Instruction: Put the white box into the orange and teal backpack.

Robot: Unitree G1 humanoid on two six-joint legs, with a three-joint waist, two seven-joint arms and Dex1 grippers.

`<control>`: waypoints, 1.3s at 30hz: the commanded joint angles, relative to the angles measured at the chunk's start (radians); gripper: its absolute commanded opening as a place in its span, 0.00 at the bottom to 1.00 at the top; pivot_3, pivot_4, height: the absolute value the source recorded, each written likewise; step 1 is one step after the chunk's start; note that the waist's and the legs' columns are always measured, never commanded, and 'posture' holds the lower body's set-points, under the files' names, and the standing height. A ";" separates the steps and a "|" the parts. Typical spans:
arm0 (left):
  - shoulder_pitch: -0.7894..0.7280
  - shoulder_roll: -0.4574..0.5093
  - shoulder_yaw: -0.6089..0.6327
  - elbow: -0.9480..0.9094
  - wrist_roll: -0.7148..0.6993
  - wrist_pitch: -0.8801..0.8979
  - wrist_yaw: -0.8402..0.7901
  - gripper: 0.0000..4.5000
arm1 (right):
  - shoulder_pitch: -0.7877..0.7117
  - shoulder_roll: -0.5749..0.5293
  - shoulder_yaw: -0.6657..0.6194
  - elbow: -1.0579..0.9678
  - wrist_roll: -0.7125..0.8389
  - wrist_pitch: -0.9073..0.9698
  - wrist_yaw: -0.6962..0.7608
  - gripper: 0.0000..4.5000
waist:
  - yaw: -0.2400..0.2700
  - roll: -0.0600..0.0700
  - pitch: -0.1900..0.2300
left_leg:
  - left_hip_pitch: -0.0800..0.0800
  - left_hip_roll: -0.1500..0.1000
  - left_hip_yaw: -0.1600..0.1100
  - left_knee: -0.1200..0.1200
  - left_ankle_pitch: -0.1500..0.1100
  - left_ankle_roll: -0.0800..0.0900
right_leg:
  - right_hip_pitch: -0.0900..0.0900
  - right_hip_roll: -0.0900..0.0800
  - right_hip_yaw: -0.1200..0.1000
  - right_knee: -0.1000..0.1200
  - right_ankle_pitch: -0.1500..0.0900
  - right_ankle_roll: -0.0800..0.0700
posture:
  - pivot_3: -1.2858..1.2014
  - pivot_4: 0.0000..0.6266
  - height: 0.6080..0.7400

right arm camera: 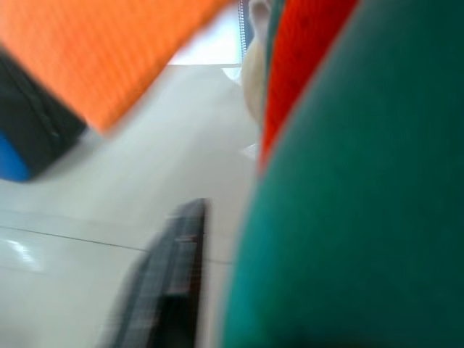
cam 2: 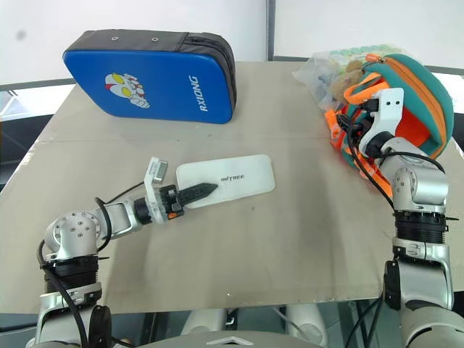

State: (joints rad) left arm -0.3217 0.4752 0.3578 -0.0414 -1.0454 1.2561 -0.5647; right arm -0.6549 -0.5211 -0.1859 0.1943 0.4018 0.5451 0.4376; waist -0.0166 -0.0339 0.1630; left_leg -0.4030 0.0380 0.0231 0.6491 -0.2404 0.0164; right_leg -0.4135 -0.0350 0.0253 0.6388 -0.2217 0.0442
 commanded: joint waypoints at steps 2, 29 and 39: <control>-0.013 -0.028 0.082 -0.119 -0.060 -0.102 0.010 0.23 | 0.025 -0.051 0.004 -0.128 0.087 -0.047 0.234 0.00 | 0.001 0.000 0.002 | 0.000 0.000 0.000 0.000 0.000 0.000 | 0.000 0.000 0.000 0.000 0.000 0.000 | 0.52 0.24 1.00; -0.225 0.328 0.040 -0.067 -0.089 -0.235 -0.390 0.23 | 0.322 -0.225 -0.053 -0.795 0.689 0.310 0.329 0.00 | 0.005 0.002 0.007 | -0.012 0.000 -0.004 0.004 0.000 0.000 | -0.010 0.000 -0.006 0.002 0.000 0.001 | 0.52 0.24 1.00; -0.212 0.334 -0.223 -0.104 0.274 -0.639 -0.639 0.23 | 0.323 -0.255 -0.133 -0.759 0.765 0.300 0.338 0.00 | 0.023 0.001 0.007 | -0.012 -0.001 -0.003 0.004 0.000 0.000 | -0.009 -0.001 -0.006 0.001 0.000 0.001 | 0.52 0.24 1.00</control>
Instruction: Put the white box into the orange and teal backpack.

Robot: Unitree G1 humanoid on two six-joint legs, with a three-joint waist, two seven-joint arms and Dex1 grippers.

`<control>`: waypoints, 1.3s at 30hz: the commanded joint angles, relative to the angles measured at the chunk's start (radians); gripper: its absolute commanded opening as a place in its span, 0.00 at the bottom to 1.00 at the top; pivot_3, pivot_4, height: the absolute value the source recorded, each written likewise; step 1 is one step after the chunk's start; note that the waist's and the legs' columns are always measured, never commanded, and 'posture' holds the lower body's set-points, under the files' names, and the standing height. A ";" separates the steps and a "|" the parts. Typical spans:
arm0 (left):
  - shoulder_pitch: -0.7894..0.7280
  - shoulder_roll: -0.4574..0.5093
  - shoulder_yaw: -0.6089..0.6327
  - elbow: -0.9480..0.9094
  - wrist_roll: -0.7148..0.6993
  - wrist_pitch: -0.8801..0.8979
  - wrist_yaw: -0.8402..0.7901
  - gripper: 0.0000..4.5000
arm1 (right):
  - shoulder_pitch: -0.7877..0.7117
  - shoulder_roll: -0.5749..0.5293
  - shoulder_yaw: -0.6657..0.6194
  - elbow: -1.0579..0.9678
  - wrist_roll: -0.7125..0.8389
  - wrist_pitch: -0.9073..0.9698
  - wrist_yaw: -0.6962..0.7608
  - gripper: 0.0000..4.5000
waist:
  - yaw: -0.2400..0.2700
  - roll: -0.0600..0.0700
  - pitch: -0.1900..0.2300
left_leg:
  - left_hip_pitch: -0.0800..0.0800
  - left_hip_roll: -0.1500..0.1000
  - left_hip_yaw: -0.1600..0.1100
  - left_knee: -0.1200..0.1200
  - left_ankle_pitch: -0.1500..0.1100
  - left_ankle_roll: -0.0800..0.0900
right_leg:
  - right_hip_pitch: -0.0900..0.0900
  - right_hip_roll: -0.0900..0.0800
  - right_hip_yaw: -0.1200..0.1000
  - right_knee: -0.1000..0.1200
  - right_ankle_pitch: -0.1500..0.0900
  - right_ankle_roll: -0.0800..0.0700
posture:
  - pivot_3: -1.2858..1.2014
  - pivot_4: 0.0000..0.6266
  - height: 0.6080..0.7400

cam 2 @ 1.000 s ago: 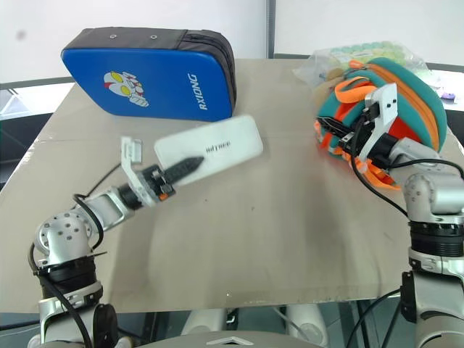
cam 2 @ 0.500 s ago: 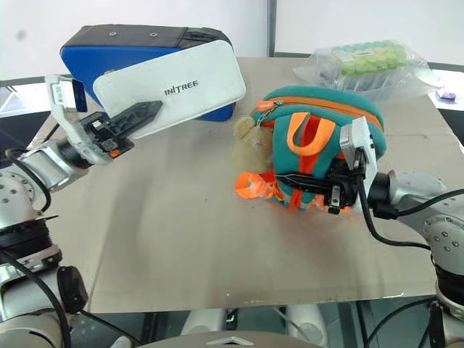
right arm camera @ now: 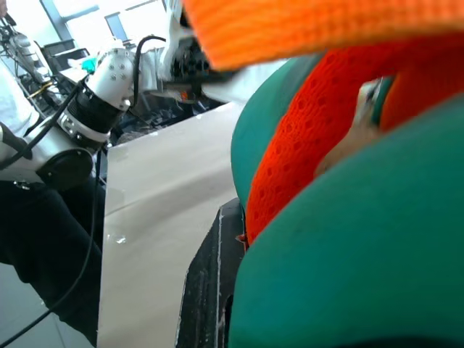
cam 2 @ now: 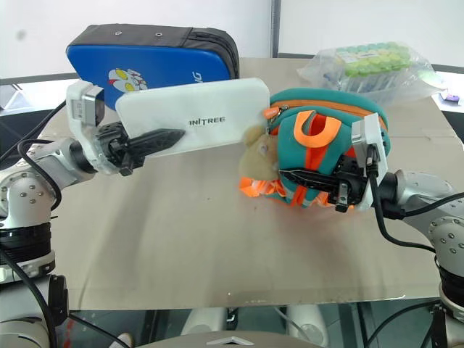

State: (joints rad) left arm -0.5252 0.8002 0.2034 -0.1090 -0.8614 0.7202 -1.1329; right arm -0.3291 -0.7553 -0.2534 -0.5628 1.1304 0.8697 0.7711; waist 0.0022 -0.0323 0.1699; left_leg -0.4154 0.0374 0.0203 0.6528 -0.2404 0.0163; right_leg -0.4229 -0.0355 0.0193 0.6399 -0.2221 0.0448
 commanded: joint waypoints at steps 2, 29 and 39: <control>-0.031 0.002 -0.111 -0.020 0.153 -0.186 -0.110 0.23 | 0.003 -0.031 -0.079 -0.001 0.045 -0.026 0.003 0.00 | 0.012 0.000 0.000 | 0.000 0.000 0.000 0.000 0.000 0.000 | 0.000 0.000 0.000 0.000 0.000 0.000 | 0.52 0.24 1.00; -0.391 -0.281 -0.282 0.445 0.479 -0.666 -0.304 0.23 | 0.029 -0.065 -0.098 -0.050 0.106 -0.048 -0.040 0.00 | 0.012 0.000 0.000 | -0.002 0.000 -0.001 0.004 0.000 0.000 | 0.002 0.001 -0.001 0.001 0.000 0.001 | 0.52 0.24 1.00; -0.388 -0.326 -0.256 0.286 0.350 -0.495 -0.337 0.23 | 0.065 -0.072 -0.108 -0.086 0.119 -0.054 -0.066 0.00 | 0.007 0.000 0.000 | 0.000 0.001 -0.002 0.006 0.000 0.000 | 0.002 0.002 -0.001 0.003 0.000 0.001 | 0.52 0.24 1.00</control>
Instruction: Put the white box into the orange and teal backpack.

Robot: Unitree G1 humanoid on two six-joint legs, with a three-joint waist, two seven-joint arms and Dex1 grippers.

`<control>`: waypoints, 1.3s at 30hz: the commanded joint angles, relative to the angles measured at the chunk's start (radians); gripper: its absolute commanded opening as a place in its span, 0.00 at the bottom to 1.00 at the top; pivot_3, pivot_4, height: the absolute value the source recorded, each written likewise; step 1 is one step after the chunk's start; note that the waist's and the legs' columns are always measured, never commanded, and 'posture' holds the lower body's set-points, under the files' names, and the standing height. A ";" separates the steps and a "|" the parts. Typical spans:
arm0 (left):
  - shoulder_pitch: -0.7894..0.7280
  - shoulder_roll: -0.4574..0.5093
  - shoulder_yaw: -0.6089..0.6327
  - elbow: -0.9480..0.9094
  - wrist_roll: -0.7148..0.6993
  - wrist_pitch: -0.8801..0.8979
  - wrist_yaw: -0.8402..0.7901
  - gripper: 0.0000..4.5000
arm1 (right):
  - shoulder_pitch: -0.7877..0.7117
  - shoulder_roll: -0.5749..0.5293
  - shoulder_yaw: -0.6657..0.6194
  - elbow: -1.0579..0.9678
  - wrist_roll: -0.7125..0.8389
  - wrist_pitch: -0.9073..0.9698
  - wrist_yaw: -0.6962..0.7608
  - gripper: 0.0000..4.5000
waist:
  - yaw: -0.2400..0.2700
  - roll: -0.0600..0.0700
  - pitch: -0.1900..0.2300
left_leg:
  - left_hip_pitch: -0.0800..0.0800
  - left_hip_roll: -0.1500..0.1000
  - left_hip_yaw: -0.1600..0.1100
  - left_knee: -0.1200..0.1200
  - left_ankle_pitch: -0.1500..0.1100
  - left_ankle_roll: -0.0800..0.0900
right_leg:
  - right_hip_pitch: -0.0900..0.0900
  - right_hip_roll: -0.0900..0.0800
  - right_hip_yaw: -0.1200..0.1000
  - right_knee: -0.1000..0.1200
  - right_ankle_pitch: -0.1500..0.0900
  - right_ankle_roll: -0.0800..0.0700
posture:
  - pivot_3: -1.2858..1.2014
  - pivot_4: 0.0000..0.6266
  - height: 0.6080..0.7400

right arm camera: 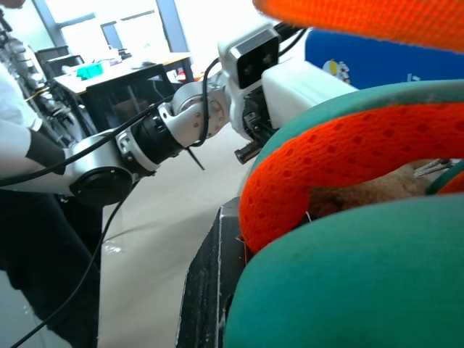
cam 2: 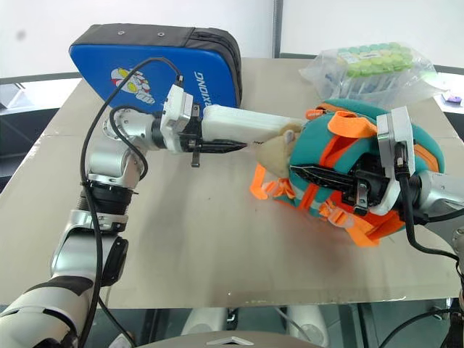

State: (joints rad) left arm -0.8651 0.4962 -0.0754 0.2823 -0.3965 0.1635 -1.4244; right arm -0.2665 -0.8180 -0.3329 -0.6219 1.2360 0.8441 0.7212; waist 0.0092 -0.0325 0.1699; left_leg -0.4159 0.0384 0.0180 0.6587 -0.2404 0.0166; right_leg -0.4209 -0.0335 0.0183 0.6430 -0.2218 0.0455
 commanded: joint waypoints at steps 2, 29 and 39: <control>-0.054 -0.010 0.033 -0.129 -0.148 0.121 -0.057 0.23 | 0.012 -0.015 -0.041 -0.029 0.018 -0.028 -0.019 0.00 | 0.000 0.000 0.000 | 0.000 0.000 0.000 0.001 0.000 0.000 | 0.000 0.000 0.000 0.000 0.000 0.000 | 0.52 0.24 1.00; -0.056 -0.477 -0.402 0.099 0.220 0.116 0.178 0.23 | -0.110 -0.035 -0.072 -0.078 0.262 -0.074 -0.174 0.00 | 0.007 0.001 0.000 | 0.000 -0.001 -0.001 0.010 -0.001 0.002 | 0.005 0.001 0.001 0.000 0.000 0.001 | 0.52 0.24 1.00; -0.016 -0.417 -0.243 0.123 0.223 0.114 0.282 0.74 | -0.124 -0.030 -0.061 -0.123 0.295 -0.095 -0.245 0.00 | 0.001 0.002 -0.001 | 0.000 -0.001 -0.001 0.010 -0.002 0.003 | 0.006 0.001 0.002 0.000 0.001 0.001 | 0.52 0.24 1.00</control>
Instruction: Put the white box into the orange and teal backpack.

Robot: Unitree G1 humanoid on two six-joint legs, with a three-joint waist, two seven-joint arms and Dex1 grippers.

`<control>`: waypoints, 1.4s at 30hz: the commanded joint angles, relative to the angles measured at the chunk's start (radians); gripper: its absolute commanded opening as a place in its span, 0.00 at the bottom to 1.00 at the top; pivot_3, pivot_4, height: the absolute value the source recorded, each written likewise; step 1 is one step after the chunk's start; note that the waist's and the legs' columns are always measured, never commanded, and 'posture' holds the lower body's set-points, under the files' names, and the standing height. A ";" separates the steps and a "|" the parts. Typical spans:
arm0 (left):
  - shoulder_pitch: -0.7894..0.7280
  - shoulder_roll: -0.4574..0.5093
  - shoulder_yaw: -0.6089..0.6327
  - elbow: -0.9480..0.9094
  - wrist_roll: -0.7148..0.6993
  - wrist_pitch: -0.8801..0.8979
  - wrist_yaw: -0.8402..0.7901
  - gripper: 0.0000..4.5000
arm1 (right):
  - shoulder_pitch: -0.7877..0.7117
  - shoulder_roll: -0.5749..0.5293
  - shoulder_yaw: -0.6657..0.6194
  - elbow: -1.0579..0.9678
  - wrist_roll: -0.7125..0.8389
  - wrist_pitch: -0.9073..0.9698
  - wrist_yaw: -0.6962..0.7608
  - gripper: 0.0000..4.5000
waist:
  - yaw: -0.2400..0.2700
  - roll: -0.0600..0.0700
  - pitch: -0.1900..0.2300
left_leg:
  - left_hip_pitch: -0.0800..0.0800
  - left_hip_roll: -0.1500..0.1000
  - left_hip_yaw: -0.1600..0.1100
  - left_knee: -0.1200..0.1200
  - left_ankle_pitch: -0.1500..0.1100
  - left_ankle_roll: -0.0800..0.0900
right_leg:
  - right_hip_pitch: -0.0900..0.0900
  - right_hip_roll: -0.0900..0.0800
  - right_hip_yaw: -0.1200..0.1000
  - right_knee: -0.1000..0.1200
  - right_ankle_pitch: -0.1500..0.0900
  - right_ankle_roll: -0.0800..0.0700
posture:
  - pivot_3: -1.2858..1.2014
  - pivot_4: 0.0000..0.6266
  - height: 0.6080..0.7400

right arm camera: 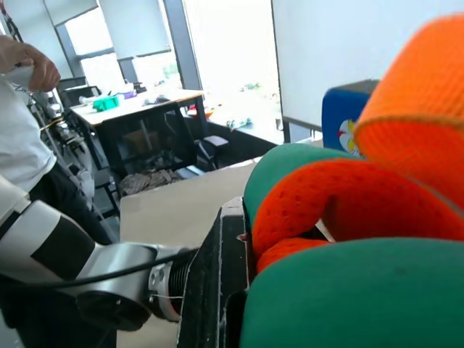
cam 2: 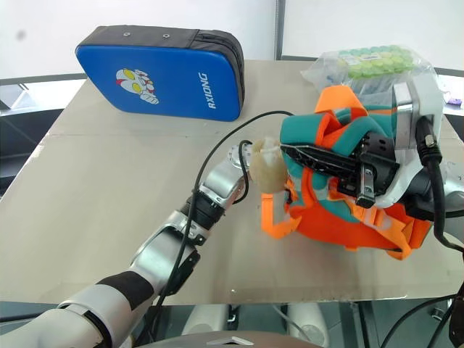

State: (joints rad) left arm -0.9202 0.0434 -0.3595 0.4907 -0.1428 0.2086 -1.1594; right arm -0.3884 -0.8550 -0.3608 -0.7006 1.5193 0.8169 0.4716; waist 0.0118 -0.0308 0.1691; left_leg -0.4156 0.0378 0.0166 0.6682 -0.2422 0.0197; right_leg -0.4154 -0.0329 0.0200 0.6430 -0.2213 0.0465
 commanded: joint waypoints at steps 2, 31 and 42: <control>0.079 0.098 0.097 -0.206 -0.109 0.174 -0.010 0.92 | 0.038 0.013 -0.024 -0.051 -0.025 -0.066 0.022 0.00 | -0.002 0.000 0.000 | 0.000 0.000 0.000 0.000 0.000 0.000 | 0.000 0.000 0.000 0.000 0.000 0.000 | 0.52 0.24 1.00; 0.044 0.319 0.509 -0.385 -0.628 0.819 0.346 0.97 | 0.070 0.069 0.066 -0.005 -0.111 -0.109 0.116 0.00 | -0.003 0.001 0.000 | 0.001 -0.001 -0.002 0.001 0.000 0.000 | 0.002 0.000 -0.001 0.000 0.000 0.000 | 0.52 0.24 1.00; -0.135 0.160 0.646 -0.085 -0.729 1.012 0.539 0.97 | 0.096 0.065 0.064 -0.041 -0.107 -0.110 0.077 0.00 | -0.001 0.001 0.000 | 0.000 -0.001 -0.002 0.000 0.000 0.000 | 0.001 0.000 -0.001 0.000 0.000 0.001 | 0.52 0.24 1.00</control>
State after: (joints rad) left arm -1.0249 0.2117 0.2543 0.3852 -0.8409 1.2022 -0.6401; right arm -0.2881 -0.7814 -0.2739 -0.7079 1.3936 0.7355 0.5539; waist 0.0104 -0.0300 0.1696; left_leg -0.4155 0.0370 0.0139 0.6687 -0.2422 0.0196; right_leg -0.4139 -0.0326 0.0184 0.6431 -0.2216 0.0472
